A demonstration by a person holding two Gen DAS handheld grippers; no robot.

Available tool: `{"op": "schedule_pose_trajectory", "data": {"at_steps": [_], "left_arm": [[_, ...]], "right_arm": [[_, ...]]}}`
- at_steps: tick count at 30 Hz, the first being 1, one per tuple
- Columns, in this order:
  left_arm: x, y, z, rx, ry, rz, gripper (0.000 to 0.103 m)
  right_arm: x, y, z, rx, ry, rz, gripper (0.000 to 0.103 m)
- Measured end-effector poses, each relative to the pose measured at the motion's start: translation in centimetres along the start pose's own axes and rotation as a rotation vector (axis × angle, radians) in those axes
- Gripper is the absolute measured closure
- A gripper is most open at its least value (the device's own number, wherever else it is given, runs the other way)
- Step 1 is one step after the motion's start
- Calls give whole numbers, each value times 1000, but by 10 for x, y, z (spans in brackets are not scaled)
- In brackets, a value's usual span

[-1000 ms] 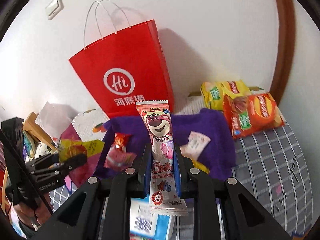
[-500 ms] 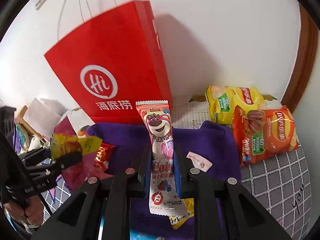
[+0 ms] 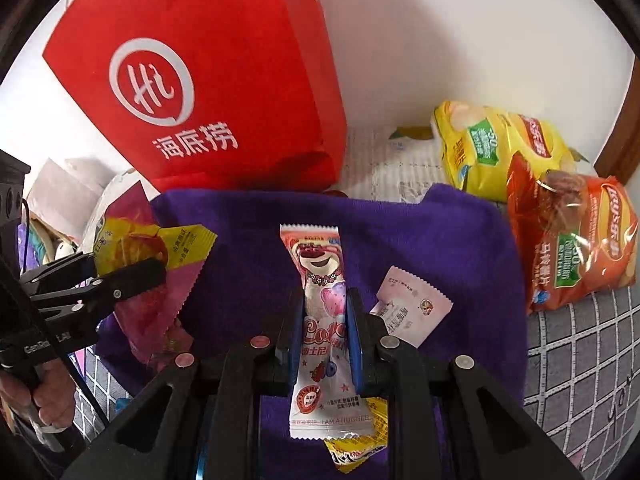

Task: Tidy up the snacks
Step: 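Open the right tool to drop the bear-print packet while the left tool releases the pink-yellow bag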

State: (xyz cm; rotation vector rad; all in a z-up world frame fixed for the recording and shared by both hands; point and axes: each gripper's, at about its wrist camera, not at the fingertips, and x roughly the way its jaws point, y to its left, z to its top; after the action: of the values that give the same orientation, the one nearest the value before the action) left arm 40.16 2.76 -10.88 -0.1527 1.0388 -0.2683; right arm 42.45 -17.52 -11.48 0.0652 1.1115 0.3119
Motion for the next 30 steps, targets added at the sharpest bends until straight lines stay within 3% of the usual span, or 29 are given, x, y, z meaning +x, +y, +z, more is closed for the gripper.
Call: {"op": "schedule_pose_trajectory", "data": {"at_steps": [17, 19, 21, 23, 27, 30], "left_arm": [[7, -8, -1, 15, 6, -6, 51], [6, -6, -1, 12, 8, -18, 52], [7, -5, -1, 5, 16, -30, 52], [7, -3, 0, -9, 26, -48, 50], [4, 1, 0, -34, 42, -91, 45], [-5, -3, 0, -19, 21, -75, 36]], "right_arm": [[17, 5, -2, -34, 69, -10, 76], [14, 5, -3, -38, 66, -12, 72], [7, 2, -1, -32, 51, -10, 58], [-3, 0, 0, -19, 23, -9, 52], [-25, -4, 1, 11, -22, 5, 49], [-41, -4, -1, 27, -59, 6, 47]]}}
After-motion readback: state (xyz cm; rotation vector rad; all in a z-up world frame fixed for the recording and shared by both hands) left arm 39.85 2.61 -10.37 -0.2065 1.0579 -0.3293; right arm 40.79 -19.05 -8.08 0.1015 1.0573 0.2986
